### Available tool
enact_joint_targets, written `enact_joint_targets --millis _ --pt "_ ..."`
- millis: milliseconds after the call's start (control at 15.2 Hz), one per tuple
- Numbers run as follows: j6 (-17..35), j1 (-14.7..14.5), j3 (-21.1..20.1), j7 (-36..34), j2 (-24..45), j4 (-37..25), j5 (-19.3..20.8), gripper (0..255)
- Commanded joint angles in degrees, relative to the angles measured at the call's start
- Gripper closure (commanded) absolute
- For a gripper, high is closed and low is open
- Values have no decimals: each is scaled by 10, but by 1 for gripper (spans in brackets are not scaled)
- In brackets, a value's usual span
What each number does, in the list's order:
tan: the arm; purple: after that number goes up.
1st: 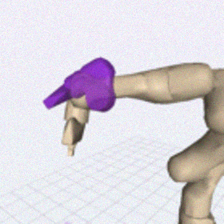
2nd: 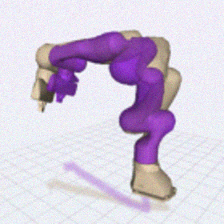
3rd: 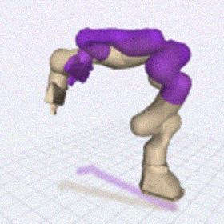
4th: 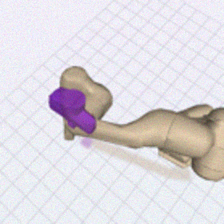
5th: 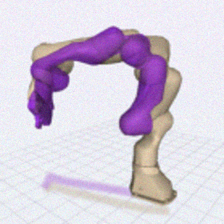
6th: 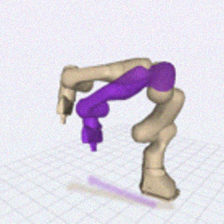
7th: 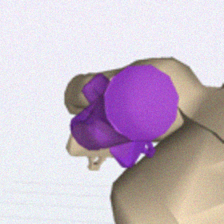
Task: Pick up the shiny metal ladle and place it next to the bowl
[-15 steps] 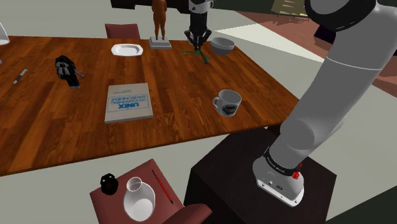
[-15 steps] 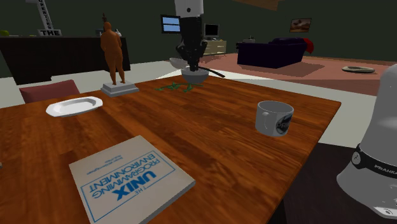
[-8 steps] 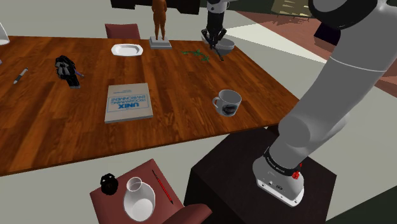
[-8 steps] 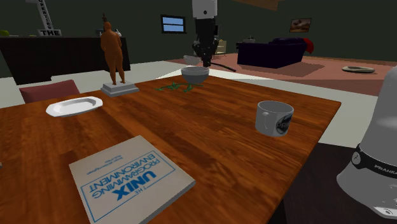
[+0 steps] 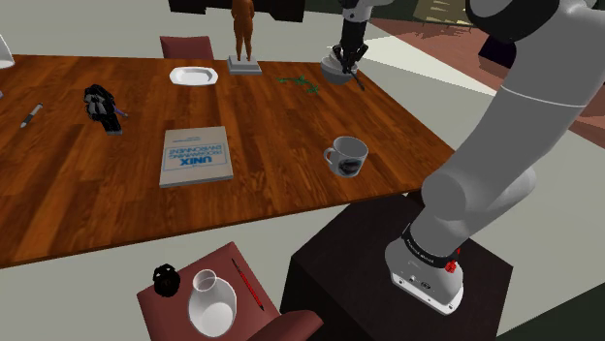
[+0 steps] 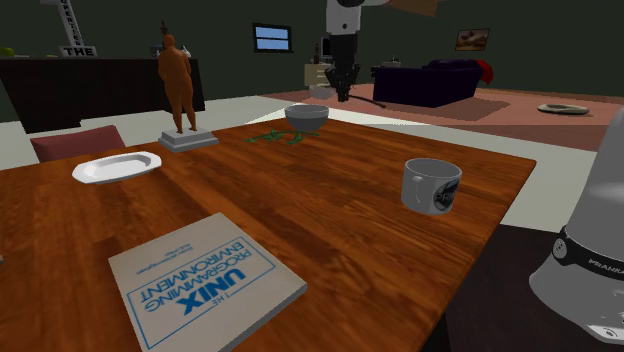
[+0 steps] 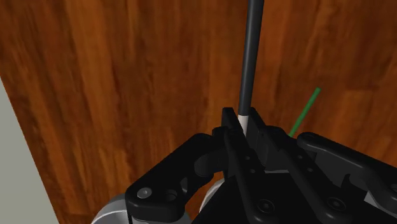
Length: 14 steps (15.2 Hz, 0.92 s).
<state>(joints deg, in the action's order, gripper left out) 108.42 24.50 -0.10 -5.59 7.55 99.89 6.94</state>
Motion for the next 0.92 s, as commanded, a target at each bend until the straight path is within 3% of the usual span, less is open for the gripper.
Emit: enact_joint_targets --millis 0,660,858 --pt "-1 14 10 26 8 -12 -2 255" --pt "-12 89 57 153 82 -110 -22 255" --pt "10 89 57 151 84 -90 -21 255"
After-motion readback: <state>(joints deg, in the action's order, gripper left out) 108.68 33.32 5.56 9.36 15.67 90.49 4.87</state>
